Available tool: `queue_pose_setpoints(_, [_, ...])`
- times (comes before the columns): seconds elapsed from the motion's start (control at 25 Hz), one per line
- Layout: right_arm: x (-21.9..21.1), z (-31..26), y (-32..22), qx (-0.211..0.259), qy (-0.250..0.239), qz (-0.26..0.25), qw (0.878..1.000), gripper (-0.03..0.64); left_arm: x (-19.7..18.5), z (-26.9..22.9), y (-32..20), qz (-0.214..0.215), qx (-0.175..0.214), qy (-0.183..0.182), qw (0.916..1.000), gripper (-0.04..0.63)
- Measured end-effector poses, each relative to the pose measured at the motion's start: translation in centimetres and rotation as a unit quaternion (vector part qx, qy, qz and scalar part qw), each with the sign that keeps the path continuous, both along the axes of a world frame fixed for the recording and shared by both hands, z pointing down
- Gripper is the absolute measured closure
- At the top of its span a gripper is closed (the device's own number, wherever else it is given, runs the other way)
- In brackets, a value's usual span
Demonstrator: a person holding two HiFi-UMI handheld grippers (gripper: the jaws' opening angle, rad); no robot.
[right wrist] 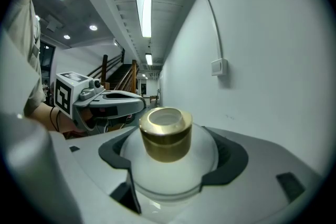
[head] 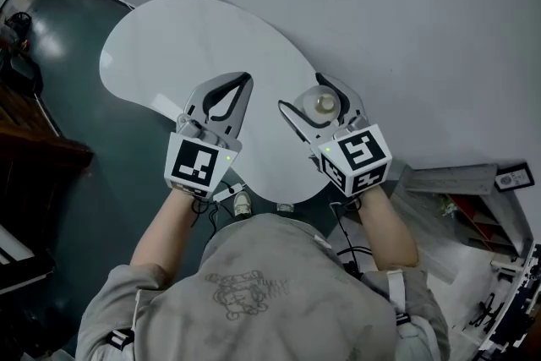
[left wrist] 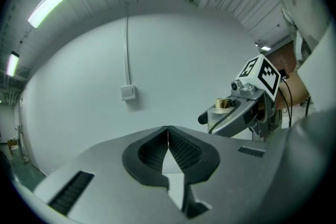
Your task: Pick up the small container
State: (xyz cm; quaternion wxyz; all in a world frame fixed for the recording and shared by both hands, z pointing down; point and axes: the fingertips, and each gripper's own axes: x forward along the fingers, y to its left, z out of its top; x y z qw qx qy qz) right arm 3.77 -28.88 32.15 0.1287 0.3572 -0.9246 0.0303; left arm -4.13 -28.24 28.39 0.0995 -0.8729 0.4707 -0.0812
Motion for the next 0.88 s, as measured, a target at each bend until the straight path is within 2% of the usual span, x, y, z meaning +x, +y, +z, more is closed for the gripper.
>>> queue_pose_setpoints(0.12, [0.6,0.7,1.5,-0.007,0.007,0.0,1.0,0.282,1.1,0.3,1.8,0.014,-0.003,-0.003,0.9999,0.578])
queue_pose_setpoints(0.32, [1.3,2.1,3.6,-0.021,0.02,-0.001,1.0,0.282,1.9,1.9,3.7,0.021,-0.03,0.007,0.9993,0.578])
queue_pose_setpoints(0.44, [1.5,2.9,4.3,-0.043,0.011,-0.006,0.999,0.282,2.0,2.9,4.0,0.02,-0.042,0.005,0.9989,0.578])
queue_pose_setpoints(0.64, [2.0,4.2,5.4,-0.061,0.015,-0.004,0.998,0.282,1.8,3.7,4.6,0.02,-0.055,0.023,0.998,0.578])
queue_pose_setpoints(0.88, [2.7,4.9,5.7,-0.063,0.024,0.006,0.998,0.282,1.9,4.1,4.2,0.023,-0.063,0.027,0.9974,0.578])
